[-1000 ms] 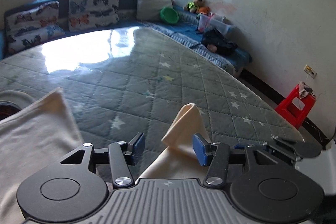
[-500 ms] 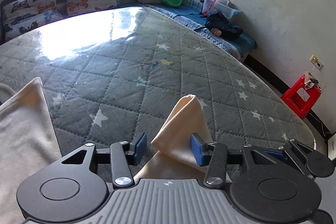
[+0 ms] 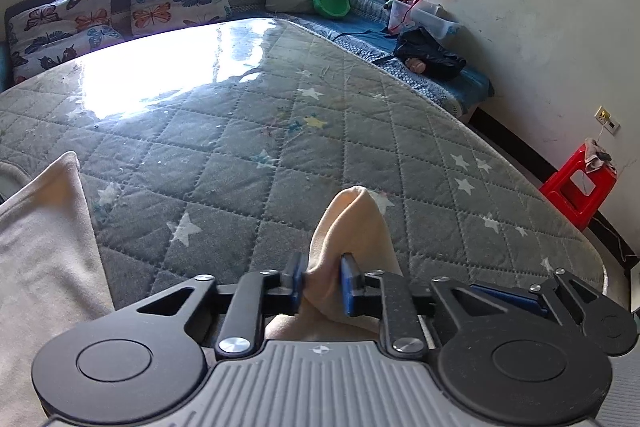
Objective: Fold clothes
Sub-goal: 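Grasp the sleeve tip with the left gripper, then lift the sleeve with the left gripper and carry it across the body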
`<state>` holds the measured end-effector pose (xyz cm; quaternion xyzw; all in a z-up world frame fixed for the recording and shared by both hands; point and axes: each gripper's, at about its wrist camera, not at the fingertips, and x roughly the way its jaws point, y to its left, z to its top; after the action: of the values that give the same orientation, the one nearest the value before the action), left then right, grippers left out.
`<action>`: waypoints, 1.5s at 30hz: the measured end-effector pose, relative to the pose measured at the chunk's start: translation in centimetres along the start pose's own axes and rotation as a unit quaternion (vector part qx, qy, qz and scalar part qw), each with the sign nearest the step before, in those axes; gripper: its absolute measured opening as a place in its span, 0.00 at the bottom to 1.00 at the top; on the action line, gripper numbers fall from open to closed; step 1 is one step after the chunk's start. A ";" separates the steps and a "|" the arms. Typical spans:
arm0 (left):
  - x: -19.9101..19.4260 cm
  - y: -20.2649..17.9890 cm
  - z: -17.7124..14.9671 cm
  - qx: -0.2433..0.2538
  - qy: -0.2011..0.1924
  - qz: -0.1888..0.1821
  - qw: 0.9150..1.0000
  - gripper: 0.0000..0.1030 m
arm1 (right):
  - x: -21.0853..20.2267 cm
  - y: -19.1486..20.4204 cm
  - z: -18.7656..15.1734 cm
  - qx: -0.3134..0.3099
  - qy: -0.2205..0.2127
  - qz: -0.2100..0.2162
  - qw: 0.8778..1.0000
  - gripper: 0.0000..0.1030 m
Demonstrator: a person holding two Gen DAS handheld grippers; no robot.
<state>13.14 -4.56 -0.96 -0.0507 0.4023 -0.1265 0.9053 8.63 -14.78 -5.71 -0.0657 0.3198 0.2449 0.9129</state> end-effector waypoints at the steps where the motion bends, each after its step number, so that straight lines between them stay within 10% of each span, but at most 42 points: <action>1: -0.1 -0.1 0.0 0.000 -0.003 -0.001 1.000 0.14 | 0.0 0.0 0.0 0.000 0.000 0.000 1.000 1.00; 35: -8.7 1.2 -0.3 -0.001 -0.097 0.006 0.995 0.09 | -0.3 0.0 0.0 0.000 -0.001 -0.006 1.000 1.00; 45: -14.8 2.3 -0.2 -0.004 -0.150 0.016 0.989 0.08 | -1.7 4.3 1.3 -0.022 -0.008 0.065 0.998 1.00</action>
<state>3.91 1.63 9.02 -0.0661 0.2632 -0.1017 0.9571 6.08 -11.38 -3.42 -0.0630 0.3109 0.3113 0.8958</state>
